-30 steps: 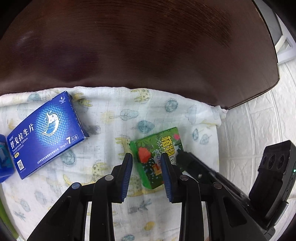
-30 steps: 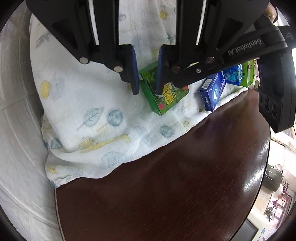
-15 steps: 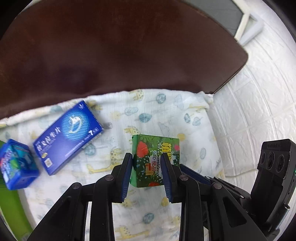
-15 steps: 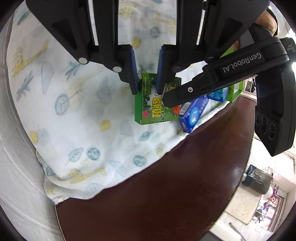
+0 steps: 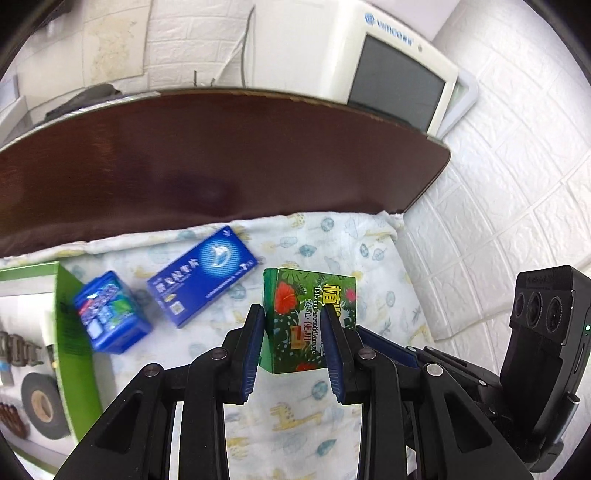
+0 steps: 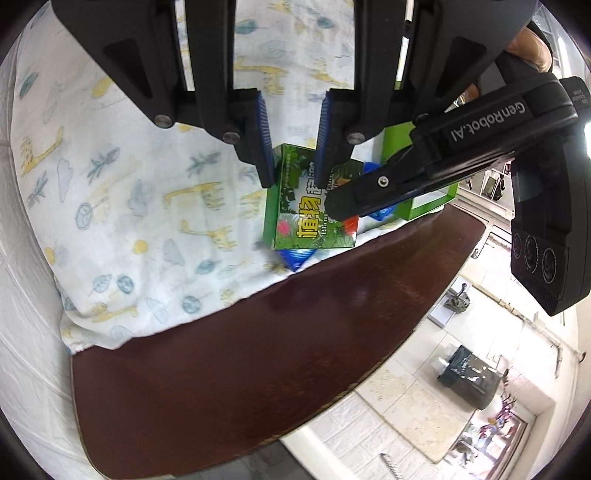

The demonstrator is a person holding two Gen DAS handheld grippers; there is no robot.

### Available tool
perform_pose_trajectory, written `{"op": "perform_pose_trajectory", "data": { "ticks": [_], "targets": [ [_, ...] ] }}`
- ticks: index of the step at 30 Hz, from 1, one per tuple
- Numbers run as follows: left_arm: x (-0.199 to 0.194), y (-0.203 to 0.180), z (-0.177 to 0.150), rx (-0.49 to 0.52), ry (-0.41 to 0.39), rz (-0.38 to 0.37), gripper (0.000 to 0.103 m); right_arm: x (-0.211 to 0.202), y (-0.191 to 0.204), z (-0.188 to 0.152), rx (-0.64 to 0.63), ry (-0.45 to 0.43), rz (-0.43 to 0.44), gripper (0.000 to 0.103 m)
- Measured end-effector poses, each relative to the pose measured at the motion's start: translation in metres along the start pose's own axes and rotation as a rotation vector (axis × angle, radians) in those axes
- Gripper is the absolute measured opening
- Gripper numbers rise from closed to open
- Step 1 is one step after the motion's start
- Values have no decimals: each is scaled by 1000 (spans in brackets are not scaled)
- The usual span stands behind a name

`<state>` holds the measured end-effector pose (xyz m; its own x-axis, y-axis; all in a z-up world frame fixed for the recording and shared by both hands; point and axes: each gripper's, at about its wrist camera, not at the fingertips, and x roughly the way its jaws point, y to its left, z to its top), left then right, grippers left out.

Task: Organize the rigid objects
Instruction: 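Grasp the small green-and-red box with the right tool and lift it, then carry the green box with the right tool over the white box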

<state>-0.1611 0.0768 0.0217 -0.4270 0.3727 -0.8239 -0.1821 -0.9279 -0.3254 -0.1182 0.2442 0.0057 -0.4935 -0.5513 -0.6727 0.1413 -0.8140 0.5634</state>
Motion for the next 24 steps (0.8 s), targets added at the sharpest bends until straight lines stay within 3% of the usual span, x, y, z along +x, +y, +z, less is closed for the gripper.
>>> {"op": "perform_pose_trajectory", "data": {
  "ticks": [14,24],
  "targets": [
    [-87,90,-20,-81,-138,40,31,36,113,-12,-149,34,86,25],
    [-109,172,-33,-173,-169,95,31,99,182,-24,-199,126,155,27]
  ]
}}
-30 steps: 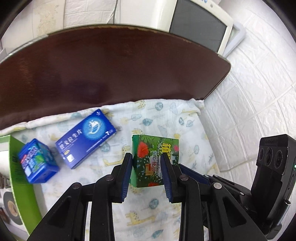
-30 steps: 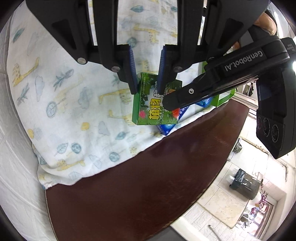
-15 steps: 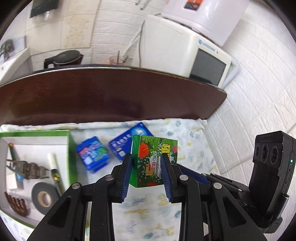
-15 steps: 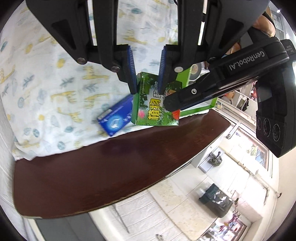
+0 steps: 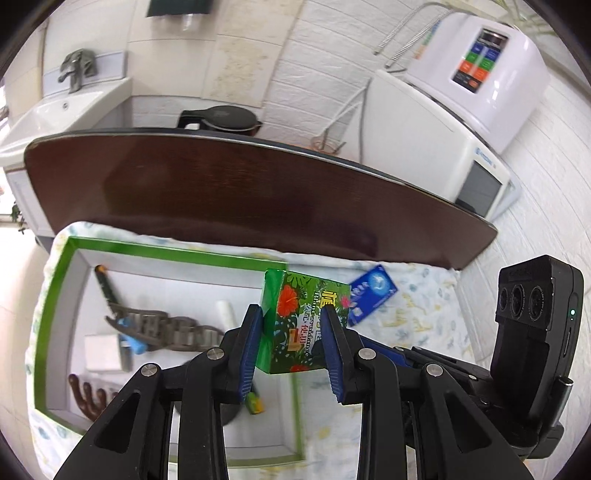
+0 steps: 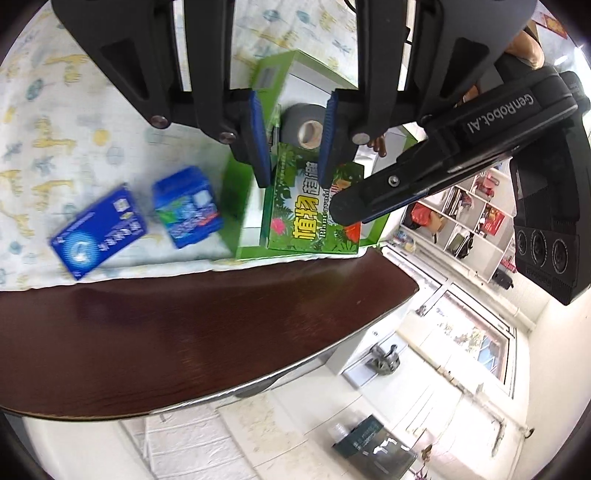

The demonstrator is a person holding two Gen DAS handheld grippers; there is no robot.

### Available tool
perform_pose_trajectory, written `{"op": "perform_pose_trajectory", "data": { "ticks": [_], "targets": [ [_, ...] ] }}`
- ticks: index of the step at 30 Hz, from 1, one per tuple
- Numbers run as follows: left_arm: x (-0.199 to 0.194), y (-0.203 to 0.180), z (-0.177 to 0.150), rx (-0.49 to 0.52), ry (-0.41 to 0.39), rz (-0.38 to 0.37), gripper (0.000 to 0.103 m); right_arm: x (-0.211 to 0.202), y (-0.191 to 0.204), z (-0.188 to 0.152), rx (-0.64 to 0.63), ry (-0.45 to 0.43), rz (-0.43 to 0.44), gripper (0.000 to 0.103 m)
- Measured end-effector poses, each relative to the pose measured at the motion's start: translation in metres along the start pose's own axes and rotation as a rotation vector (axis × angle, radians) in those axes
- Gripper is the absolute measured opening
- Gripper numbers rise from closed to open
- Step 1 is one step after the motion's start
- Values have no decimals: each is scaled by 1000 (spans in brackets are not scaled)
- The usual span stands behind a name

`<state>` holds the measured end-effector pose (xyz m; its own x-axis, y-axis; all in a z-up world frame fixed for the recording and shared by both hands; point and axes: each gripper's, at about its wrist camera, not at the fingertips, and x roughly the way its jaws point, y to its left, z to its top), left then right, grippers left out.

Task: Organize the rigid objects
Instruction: 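Carry the green box with the right tool over the white box, then open the right tool to drop the green box inside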

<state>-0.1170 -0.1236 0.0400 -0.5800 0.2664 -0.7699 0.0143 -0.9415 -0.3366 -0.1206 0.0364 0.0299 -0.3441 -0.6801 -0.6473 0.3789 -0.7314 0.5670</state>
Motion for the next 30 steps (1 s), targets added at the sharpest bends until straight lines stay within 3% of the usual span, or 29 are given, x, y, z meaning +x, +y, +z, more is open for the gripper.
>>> {"op": "perform_pose_trajectory", "data": {
  "ticks": [6,15,30],
  "targets": [
    [9,37,3,-41,9,10,31,42,24,7,-38,53,-21,27],
    [37,73,9,-92,49,-24,31,81,25,15,-40,114,-76,27],
    [66,103,15,-162,85,-17,31,114,10,21,-37,136,-121,24]
  ]
}}
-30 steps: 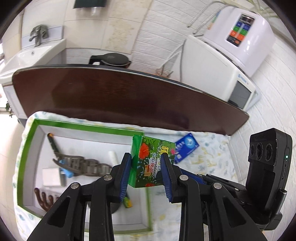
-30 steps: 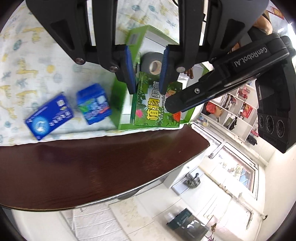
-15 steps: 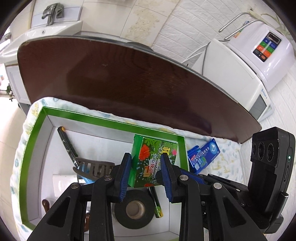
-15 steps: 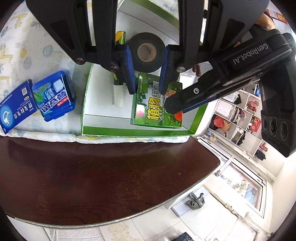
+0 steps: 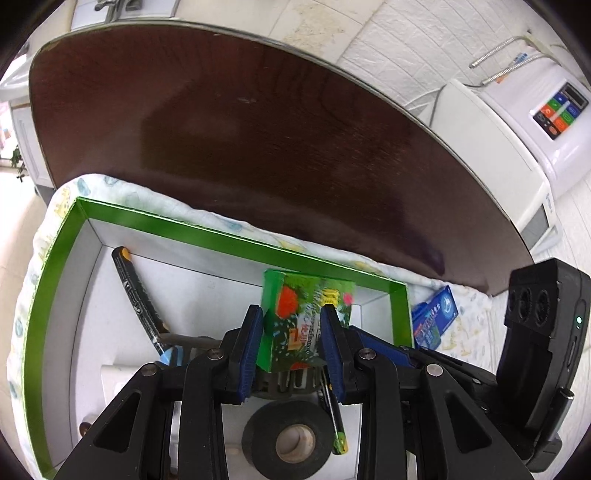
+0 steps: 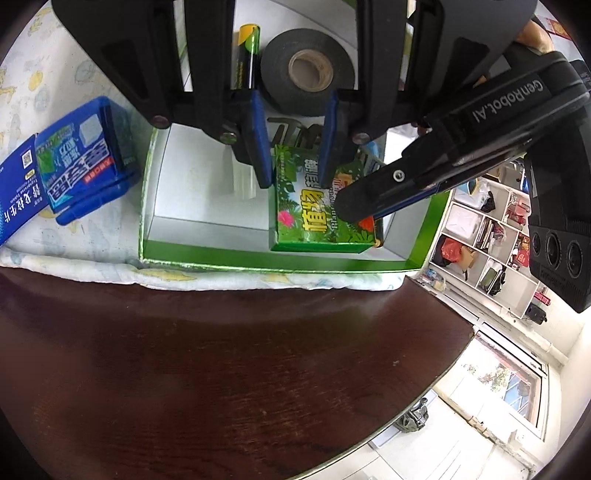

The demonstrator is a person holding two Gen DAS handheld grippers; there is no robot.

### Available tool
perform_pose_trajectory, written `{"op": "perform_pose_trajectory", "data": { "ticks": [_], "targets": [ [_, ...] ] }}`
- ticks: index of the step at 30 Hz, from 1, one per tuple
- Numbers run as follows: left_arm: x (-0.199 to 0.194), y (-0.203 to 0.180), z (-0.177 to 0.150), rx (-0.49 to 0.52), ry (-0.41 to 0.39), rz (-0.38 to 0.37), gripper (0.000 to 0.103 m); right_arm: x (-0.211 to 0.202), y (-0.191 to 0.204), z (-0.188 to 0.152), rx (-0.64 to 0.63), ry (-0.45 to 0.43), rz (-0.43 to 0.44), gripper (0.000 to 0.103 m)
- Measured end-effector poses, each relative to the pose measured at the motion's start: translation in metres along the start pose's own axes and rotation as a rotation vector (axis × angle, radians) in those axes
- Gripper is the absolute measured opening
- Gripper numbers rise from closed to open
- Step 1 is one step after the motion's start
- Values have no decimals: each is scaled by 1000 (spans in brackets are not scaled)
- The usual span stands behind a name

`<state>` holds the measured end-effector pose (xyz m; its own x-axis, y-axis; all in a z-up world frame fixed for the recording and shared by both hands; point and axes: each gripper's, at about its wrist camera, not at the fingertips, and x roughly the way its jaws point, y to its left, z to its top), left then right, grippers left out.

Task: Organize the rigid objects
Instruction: 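Open the right tool to drop the green box inside, then move the right tool to the blue square mint tin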

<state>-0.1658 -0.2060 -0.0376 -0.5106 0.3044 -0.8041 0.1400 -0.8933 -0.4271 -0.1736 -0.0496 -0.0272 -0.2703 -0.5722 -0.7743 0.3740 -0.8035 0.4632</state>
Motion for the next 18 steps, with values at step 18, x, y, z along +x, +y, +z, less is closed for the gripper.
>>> {"op": "perform_pose_trajectory", "data": {
  "ticks": [18],
  "targets": [
    [-24,-70,-3,103,-58,6,31,-87,-60,-1,95,-157,-52,26]
  ]
}}
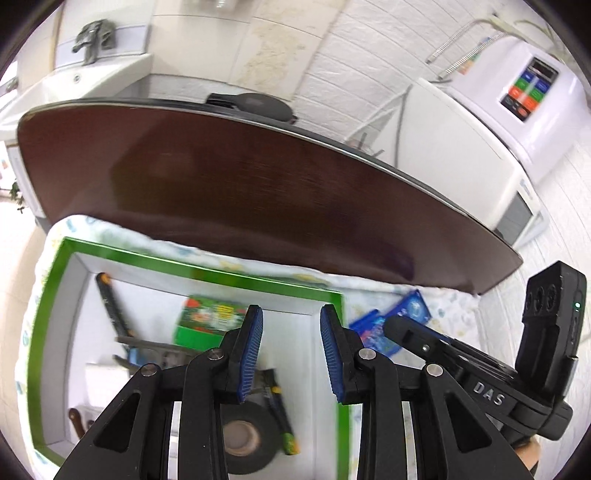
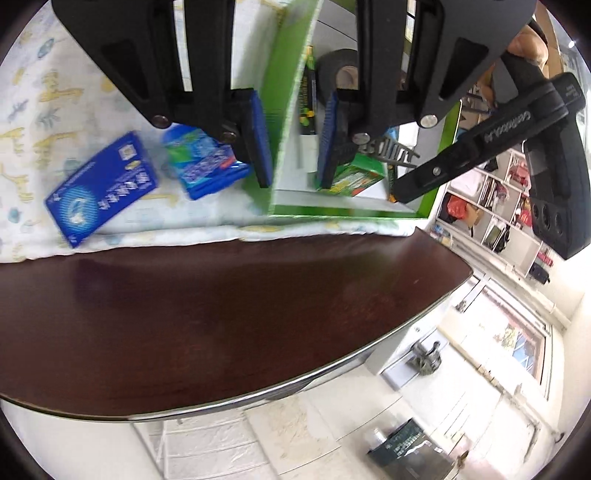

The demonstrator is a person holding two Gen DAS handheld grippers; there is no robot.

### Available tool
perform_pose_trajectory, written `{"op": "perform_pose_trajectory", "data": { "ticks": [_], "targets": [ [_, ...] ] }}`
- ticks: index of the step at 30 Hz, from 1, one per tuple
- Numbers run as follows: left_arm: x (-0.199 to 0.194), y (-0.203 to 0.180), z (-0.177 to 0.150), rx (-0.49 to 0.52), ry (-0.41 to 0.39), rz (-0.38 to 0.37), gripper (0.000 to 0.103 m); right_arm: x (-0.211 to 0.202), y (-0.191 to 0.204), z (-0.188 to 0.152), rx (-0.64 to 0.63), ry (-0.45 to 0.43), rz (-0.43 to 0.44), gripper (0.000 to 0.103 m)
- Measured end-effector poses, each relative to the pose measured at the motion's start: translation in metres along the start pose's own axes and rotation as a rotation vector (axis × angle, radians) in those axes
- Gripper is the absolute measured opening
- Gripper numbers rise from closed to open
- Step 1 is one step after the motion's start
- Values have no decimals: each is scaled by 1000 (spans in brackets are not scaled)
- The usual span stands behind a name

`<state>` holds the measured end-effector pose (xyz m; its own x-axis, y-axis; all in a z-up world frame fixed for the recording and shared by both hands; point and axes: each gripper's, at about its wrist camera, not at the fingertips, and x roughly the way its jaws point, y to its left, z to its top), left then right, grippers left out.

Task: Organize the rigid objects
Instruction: 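Move the right tool to the blue square mint tin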

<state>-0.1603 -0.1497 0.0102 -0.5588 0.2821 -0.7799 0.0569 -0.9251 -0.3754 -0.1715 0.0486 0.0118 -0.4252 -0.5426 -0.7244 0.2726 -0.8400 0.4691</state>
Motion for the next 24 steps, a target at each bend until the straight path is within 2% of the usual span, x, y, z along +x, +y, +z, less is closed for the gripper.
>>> {"op": "perform_pose_trajectory", "data": {
  "ticks": [9,15,18,21,24],
  "targets": [
    [35,-71,-9,102,82,-20,31,-32,-56,-9,83,-20,-23,26],
    [63,-92,-18,102,151,13,31,-32,-80,-13,121,0,2,26],
    [74,-96,-23,75,198,35,31,-27,-87,-11,137,13,39,26],
    [83,-89,-30,-18,262,107,31,-18,-91,-7,146,26,81,26],
    [88,-80,-34,-88,282,105,31,-5,-91,-4,139,60,128,26]
  ]
}}
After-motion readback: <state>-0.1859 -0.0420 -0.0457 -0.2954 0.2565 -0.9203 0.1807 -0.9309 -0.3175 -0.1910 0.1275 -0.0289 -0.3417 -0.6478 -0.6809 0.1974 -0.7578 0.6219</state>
